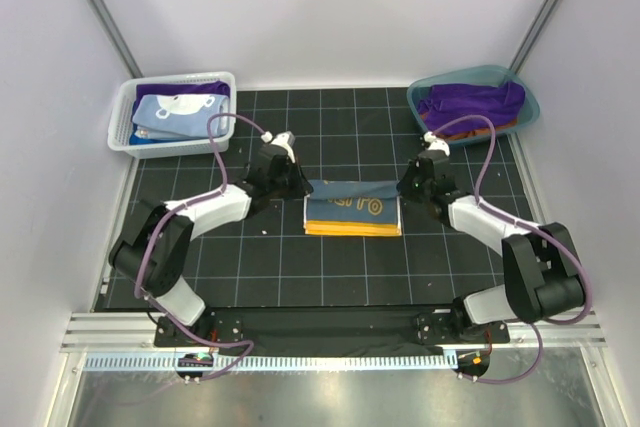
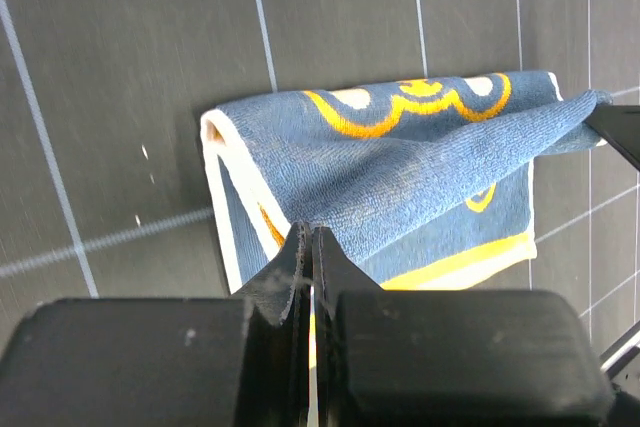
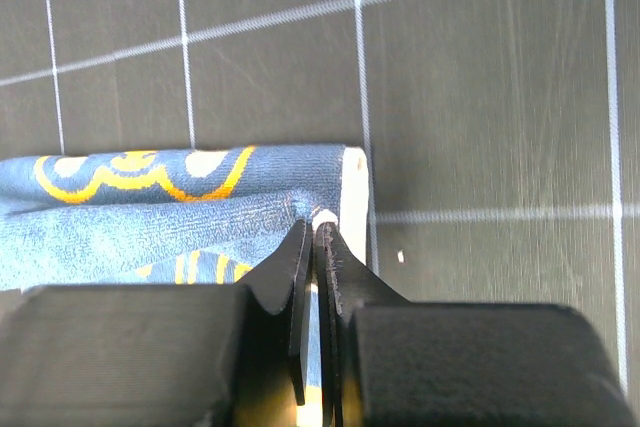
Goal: Fold and stack the towels
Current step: Fold the towel
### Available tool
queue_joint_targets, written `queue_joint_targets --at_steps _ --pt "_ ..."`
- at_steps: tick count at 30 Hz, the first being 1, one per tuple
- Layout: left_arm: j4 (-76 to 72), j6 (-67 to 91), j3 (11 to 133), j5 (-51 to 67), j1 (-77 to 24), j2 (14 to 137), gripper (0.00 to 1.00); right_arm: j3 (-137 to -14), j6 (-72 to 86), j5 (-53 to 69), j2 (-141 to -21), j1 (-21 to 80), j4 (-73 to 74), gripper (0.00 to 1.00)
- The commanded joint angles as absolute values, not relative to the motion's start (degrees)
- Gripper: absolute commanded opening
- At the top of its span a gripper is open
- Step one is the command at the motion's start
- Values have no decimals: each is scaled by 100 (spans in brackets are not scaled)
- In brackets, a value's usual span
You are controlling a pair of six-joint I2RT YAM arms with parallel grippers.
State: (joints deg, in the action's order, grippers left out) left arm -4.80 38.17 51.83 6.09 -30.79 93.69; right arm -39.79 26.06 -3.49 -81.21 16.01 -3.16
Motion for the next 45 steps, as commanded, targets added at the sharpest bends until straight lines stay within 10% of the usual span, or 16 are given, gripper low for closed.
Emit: queue_joint_targets --at_steps 1,24,31,45 --pt "-659 3850 5001 282 -3181 9018 0 -3674 2873 -501 -7691 1591 -712 6" --pt "-440 3867 4693 184 -3226 8894 0 -2540 3146 -255 -6856 1687 -914 11" --pt "-317 3850 4640 325 -3243 8666 34 -2820 3076 -448 -6381 1688 -178 41" --pt "1370 3858 5738 -263 -3533 8885 35 -3911 3357 -1264 -6776 2574 1168 43"
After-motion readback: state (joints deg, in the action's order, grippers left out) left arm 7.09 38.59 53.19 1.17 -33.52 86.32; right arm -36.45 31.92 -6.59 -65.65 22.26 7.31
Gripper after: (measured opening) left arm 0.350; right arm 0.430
